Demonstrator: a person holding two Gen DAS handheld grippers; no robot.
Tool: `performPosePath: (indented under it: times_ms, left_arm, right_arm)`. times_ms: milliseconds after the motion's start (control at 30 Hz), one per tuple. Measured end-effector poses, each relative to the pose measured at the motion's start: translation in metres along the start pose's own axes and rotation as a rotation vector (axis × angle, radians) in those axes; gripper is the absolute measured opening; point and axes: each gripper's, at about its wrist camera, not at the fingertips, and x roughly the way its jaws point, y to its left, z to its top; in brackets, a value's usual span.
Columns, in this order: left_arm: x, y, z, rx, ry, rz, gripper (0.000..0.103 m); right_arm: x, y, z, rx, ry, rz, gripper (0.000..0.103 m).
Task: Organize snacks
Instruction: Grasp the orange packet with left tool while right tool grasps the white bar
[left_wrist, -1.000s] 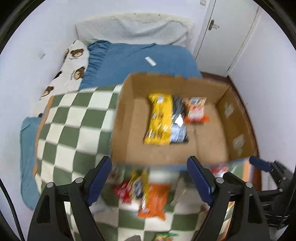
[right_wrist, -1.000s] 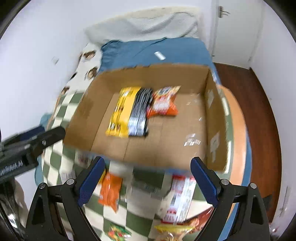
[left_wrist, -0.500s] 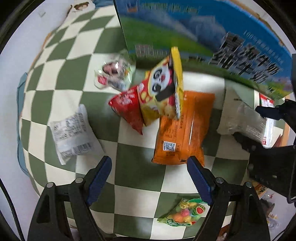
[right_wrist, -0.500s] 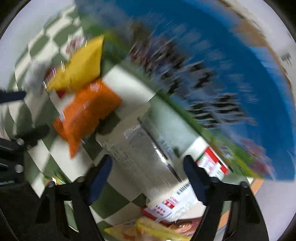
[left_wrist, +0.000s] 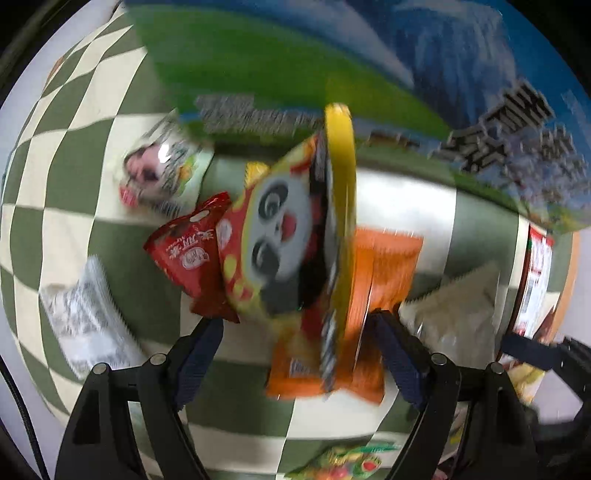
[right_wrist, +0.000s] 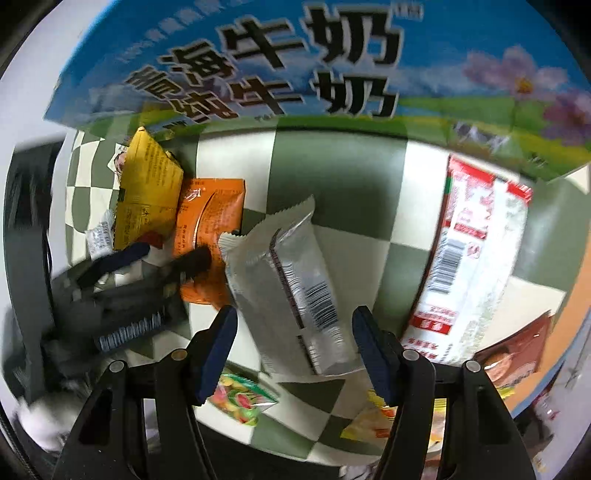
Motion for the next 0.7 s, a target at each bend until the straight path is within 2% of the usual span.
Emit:
performPosePath:
  times_ms: [67, 200, 267, 300, 400, 500, 567, 633, 700]
  left_arm:
    - [0.001, -0.006, 0.003, 0.028, -0.017, 0.01, 0.083]
    - [-0.002, -0.016, -0.004, 0.075, -0.044, 0.019, 0.07]
    - [0.0, -0.023, -0.013, 0.089, -0.044, 0.03, 0.066]
    - [0.0, -0.023, -0.018, 0.09, -0.042, 0.034, 0.066]
    - [0.002, -0.016, -0.038, 0.09, -0.018, 0.037, 0.066]
    - [0.006, -0.011, -0.064, 0.099, 0.011, 0.027, 0.066]
    - [0.009, -0.01, -0.069, 0.106, 0.02, 0.012, 0.067]
    - [0.015, -0.013, -0.067, 0.123, 0.024, 0.008, 0.072]
    - [0.021, -0.019, -0.061, 0.149, 0.044, 0.003, 0.074]
  right_arm:
    - [-0.003, 0.006, -0.003, -0.036, -0.022, -0.039, 0.071]
    - [0.008, 0.028, -0.011, -0.124, -0.036, -0.109, 0.071]
    - [0.015, 0.033, -0.015, -0.139, -0.036, -0.157, 0.068]
    - [0.019, 0.033, -0.017, -0.127, -0.03, -0.169, 0.062]
    - [0.022, 0.028, -0.025, -0.082, -0.032, -0.166, 0.059]
    - [0.022, 0.019, -0.042, -0.019, -0.032, -0.122, 0.059]
    - [0.021, 0.011, -0.048, 0.01, -0.021, -0.094, 0.059]
    - [0.023, 0.005, -0.055, 0.036, -0.016, -0.066, 0.059]
    - [0.024, 0.002, -0.052, 0.04, -0.021, -0.065, 0.059]
